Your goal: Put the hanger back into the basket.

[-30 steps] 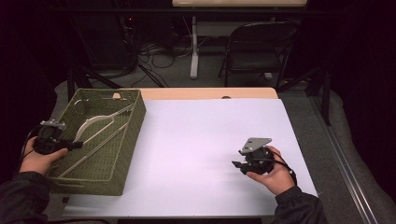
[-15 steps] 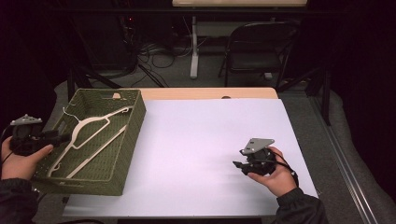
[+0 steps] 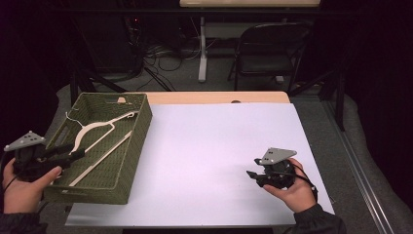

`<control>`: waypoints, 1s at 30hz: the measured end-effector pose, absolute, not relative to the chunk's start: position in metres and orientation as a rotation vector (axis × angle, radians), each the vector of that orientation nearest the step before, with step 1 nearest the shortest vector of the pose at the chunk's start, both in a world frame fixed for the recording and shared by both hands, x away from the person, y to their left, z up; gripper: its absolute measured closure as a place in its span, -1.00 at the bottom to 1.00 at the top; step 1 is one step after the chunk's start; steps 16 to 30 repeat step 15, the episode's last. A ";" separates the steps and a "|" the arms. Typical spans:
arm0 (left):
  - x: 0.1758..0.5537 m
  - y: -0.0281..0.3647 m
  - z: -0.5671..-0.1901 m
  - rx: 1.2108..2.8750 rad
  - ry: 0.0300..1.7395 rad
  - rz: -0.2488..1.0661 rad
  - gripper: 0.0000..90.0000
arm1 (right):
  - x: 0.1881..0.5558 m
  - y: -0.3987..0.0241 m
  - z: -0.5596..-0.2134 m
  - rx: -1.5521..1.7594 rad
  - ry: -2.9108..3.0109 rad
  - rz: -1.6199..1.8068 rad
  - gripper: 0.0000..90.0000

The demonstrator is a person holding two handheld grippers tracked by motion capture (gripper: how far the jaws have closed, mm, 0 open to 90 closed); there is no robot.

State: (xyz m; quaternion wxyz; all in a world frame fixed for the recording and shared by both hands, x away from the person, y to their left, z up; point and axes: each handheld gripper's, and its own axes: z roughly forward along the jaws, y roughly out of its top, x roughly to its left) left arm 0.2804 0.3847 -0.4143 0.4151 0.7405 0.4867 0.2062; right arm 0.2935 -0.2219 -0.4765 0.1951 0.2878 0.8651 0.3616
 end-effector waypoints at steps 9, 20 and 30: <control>0.248 0.341 -0.428 1.868 1.102 0.502 -0.03 | 0.270 -0.234 -0.478 0.883 2.380 1.060 0.09; 0.231 0.293 -0.431 1.910 0.967 0.392 -0.04 | 0.256 -0.239 -0.486 0.916 2.338 1.134 0.09; 0.231 0.293 -0.431 1.910 0.967 0.392 -0.04 | 0.256 -0.239 -0.486 0.916 2.338 1.134 0.09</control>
